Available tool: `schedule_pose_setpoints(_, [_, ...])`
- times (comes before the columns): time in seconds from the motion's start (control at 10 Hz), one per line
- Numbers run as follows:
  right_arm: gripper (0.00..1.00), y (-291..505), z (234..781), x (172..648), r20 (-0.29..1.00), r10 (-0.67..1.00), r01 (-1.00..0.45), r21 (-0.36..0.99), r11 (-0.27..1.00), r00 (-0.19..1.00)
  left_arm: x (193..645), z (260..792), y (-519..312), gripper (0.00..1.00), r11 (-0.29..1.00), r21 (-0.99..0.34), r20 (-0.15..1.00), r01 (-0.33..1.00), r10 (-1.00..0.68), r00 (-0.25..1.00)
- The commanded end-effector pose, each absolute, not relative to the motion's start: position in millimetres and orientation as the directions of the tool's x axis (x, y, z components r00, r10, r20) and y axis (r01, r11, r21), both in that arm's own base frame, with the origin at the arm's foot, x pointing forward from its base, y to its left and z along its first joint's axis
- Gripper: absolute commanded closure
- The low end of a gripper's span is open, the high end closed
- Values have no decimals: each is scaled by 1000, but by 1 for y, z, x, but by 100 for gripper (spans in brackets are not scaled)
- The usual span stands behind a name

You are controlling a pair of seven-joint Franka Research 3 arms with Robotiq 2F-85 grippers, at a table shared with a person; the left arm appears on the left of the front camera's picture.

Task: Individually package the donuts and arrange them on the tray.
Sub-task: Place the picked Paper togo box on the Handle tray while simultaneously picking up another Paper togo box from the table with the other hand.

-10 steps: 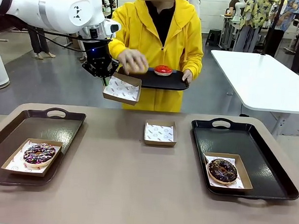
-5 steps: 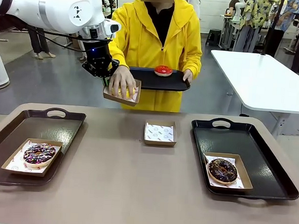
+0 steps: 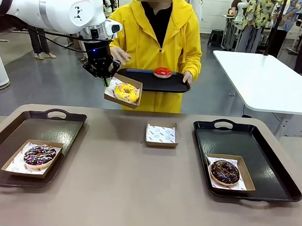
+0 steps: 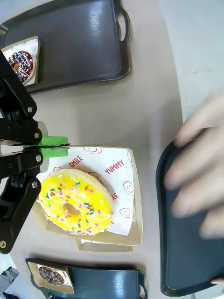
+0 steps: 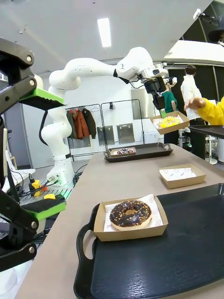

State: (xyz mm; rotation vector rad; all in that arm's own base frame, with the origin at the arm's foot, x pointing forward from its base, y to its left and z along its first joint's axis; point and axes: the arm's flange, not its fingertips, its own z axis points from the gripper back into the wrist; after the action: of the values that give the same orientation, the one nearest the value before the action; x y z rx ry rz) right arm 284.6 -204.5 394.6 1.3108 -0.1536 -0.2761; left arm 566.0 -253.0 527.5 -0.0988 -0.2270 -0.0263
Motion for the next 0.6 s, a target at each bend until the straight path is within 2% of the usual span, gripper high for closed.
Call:
schedule_pose_setpoints(0.0, [0, -203, 395, 281, -39, -282, 105, 969, 225, 959, 563, 529, -252, 99, 994, -100, 230, 44, -20, 973])
schedule_pose_setpoints(0.3, [0, -205, 395, 285, -44, -286, 113, 966, 231, 957, 566, 527, -253, 99, 995, -95, 226, 37, -15, 974])
schedule_pose_setpoints(0.5, [0, -176, 441, 319, -25, -272, 128, 921, 368, 962, 561, 539, -218, 99, 996, -81, 213, 39, -21, 977])
